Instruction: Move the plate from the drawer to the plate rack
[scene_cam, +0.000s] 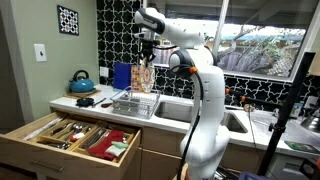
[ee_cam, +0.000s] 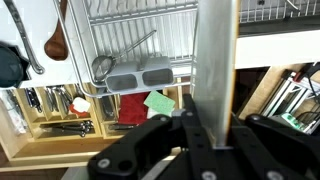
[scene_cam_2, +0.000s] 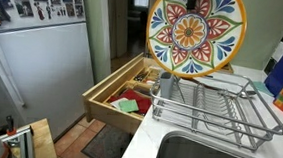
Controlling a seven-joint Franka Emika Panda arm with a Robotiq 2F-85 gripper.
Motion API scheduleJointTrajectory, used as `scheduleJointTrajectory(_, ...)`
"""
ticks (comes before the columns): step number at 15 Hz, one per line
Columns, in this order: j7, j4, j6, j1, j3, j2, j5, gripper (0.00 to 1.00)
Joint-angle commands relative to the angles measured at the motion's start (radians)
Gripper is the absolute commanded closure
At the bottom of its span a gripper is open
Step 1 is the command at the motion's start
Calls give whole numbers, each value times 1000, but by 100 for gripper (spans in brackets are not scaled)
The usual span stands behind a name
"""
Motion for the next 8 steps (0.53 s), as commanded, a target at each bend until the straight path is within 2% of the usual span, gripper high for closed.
scheduleJointTrajectory(1,-45,-74,87,-16,-7,-32,16,97)
scheduleJointTrajectory(5,-27,-162,190,-16,-4,-47,28,97)
scheduleJointTrajectory(8,-44,-209,198,-23,-9,-45,31,97)
